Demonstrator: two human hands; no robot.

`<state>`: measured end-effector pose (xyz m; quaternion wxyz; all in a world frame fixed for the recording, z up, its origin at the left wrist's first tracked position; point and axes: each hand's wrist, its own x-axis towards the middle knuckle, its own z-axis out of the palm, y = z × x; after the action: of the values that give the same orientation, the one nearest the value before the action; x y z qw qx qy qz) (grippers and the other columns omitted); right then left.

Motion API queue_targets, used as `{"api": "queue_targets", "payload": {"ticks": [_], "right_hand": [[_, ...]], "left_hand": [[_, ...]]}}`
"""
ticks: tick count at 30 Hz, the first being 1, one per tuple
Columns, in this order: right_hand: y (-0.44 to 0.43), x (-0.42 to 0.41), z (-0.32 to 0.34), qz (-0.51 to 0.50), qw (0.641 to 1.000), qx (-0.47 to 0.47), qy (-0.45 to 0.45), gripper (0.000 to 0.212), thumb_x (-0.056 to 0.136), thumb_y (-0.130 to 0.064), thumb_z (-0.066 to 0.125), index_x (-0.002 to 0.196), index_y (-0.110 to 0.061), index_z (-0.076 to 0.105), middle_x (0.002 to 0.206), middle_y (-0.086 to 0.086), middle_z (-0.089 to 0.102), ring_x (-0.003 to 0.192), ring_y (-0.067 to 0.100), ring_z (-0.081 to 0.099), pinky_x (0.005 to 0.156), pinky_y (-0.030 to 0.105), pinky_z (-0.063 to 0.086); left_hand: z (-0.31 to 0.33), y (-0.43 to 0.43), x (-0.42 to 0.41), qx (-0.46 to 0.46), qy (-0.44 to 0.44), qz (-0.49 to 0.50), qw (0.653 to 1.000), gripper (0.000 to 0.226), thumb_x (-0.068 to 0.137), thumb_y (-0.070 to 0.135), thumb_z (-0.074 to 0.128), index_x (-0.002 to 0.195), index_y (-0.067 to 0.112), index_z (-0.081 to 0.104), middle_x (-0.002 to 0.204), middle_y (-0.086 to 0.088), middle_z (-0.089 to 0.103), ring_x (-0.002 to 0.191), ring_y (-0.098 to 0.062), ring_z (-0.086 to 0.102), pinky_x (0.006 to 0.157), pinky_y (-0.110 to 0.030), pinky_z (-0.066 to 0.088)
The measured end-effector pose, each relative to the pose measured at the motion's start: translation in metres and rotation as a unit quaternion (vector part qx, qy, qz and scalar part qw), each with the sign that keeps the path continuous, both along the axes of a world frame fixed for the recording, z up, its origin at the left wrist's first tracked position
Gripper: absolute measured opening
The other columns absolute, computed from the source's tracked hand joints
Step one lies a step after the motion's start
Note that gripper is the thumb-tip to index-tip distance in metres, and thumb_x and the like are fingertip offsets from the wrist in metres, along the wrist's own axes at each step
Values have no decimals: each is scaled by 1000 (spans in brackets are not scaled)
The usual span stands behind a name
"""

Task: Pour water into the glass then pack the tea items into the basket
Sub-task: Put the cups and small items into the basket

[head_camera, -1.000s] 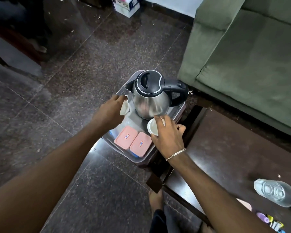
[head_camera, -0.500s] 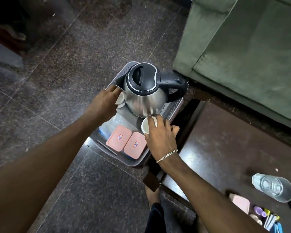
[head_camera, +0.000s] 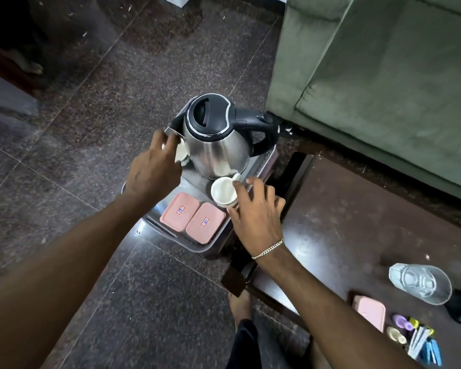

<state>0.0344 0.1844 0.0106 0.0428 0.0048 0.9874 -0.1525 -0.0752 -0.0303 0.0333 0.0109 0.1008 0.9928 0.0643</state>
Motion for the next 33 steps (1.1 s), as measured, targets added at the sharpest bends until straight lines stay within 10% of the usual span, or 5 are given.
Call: {"api": "queue_targets", "payload": {"ticks": [5,15,33], "right_hand": [[41,30,5,-15,999,-3,28,61,82,-41,75,136,-23,54,135,9,52,109,31,52,80,48,46],[187,151,-2,-79,997,24,-5,55,85,-35,73,135,-17,58,130,13,56,104,36,56,81,49,52],[337,312,-70,-288,938,-109,-159,38,84,-26,74,119,-13,64,118,11,58,97,39,64,81,43,52]], "left_hand": [[17,38,53,89,-1,-77,993,18,93,25,69,101,10,62,97,-11,67,76,-41,70,64,-48,58],[-18,193,164,133,-130,-227,956,47,96,47,68,130,15,63,122,-3,62,83,-27,73,70,-43,59],[-110,380,325,-13,-303,-298,905,115,75,45,87,159,36,9,169,8,6,126,-37,60,92,-51,58]]}}
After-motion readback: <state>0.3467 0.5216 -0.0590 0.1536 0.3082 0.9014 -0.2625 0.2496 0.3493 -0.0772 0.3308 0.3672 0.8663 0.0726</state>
